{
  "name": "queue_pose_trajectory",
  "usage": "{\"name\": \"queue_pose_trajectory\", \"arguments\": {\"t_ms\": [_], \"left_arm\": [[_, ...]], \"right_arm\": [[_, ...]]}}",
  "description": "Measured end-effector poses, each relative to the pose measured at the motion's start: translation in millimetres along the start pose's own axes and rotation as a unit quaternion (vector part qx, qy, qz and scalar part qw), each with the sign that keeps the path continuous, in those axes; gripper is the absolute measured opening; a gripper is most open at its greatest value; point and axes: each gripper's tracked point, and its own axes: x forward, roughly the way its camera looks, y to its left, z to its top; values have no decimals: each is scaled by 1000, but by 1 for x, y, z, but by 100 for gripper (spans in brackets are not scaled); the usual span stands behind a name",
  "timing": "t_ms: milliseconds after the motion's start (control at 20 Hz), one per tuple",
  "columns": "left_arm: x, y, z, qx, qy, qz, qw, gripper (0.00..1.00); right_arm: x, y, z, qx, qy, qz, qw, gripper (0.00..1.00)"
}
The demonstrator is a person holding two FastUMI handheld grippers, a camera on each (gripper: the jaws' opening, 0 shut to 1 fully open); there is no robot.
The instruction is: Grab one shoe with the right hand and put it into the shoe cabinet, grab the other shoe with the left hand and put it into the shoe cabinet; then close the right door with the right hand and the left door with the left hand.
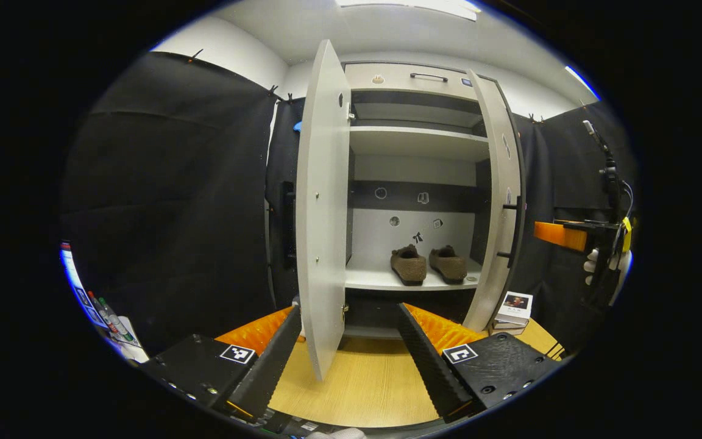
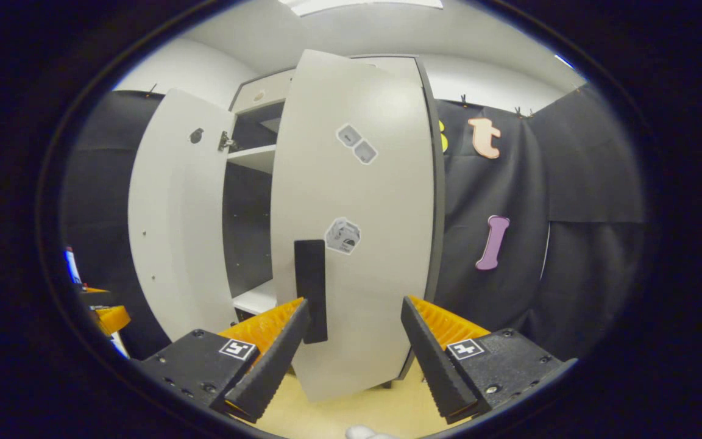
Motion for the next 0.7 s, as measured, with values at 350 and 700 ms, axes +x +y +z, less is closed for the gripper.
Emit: {"name": "queue_pose_trajectory", "arguments": {"t_ms": [350, 700], "left_arm": [[20, 59, 4, 4, -6, 13, 1000, 93], [78, 151, 35, 16, -30, 47, 998, 96]], "right_arm": [[-52, 16, -28, 14, 24, -29, 999, 99], [-128, 49, -89, 43, 70, -73, 994, 99]]}}
